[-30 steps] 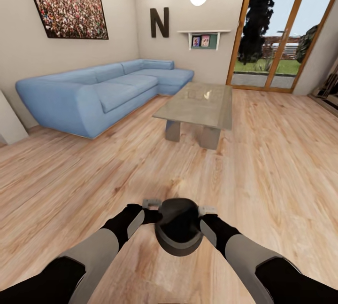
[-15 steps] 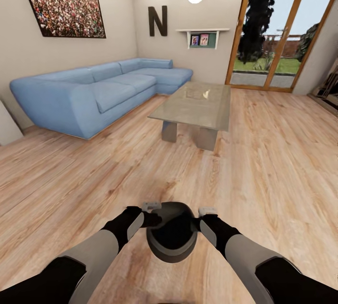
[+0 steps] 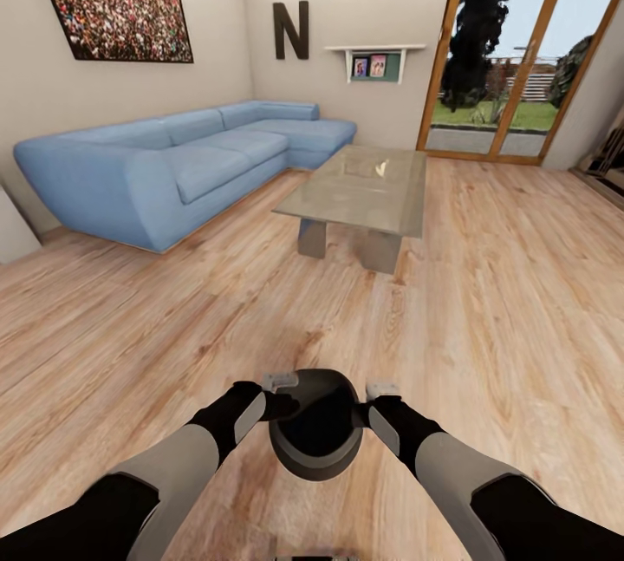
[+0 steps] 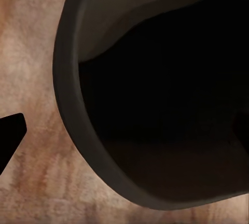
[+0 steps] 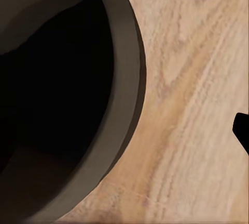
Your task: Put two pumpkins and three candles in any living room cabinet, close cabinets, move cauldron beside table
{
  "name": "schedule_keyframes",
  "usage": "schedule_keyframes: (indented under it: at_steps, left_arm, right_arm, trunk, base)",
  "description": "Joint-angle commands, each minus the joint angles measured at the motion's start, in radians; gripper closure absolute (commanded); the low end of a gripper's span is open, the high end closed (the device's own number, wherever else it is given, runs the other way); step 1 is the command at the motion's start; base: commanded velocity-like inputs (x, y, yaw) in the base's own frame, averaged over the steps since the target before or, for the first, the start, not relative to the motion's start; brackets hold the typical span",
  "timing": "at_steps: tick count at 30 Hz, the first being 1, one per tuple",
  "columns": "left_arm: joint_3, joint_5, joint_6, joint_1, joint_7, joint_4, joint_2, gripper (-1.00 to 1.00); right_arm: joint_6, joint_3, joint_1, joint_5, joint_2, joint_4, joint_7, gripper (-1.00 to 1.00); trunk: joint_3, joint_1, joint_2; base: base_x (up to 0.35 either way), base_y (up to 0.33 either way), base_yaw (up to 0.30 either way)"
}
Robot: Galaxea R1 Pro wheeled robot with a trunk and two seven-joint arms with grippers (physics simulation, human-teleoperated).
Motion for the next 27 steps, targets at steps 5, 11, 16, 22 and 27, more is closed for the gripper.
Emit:
schedule_keyframes:
  at_steps: [5, 11, 16, 22, 27]
  left_arm:
    - [-0.003, 0.012, 0.002, 0.0, 0.007, 0.001, 0.0, -1.0]
    - [-0.003, 0.013, 0.001, 0.0, 0.008, 0.001, 0.0, -1.0]
    - [-0.002, 0.012, 0.0, 0.0, 0.01, 0.002, 0.0, -1.0]
    - [-0.002, 0.012, -0.001, 0.0, 0.01, 0.003, 0.0, -1.0]
    - [-0.001, 0.012, -0.001, 0.0, 0.01, 0.004, 0.0, -1.0]
  right_arm:
    - [0.01, 0.009, 0.0, -0.011, 0.0, -0.002, -0.005, -1.0]
    - [0.01, 0.01, 0.0, -0.011, 0.0, -0.002, -0.004, -1.0]
    - [0.009, 0.01, 0.0, -0.011, 0.0, -0.002, -0.004, -1.0]
    - [0.009, 0.01, 0.0, -0.011, 0.0, -0.002, -0.004, -1.0]
    - [0.009, 0.01, 0.0, -0.011, 0.0, -0.002, -0.004, -1.0]
  trunk:
    - [-0.022, 0.002, -0.002]
    - [-0.048, 0.005, -0.003]
    - [-0.065, 0.006, -0.004]
    - [-0.067, 0.006, -0.004]
    - [-0.068, 0.006, -0.004]
  base:
    - [0.0, 0.0, 0.0]
    - [0.0, 0.0, 0.0]
    - [0.0, 0.0, 0.0]
    - [0.012, 0.002, 0.0]
    - [0.182, 0.091, 0.0]
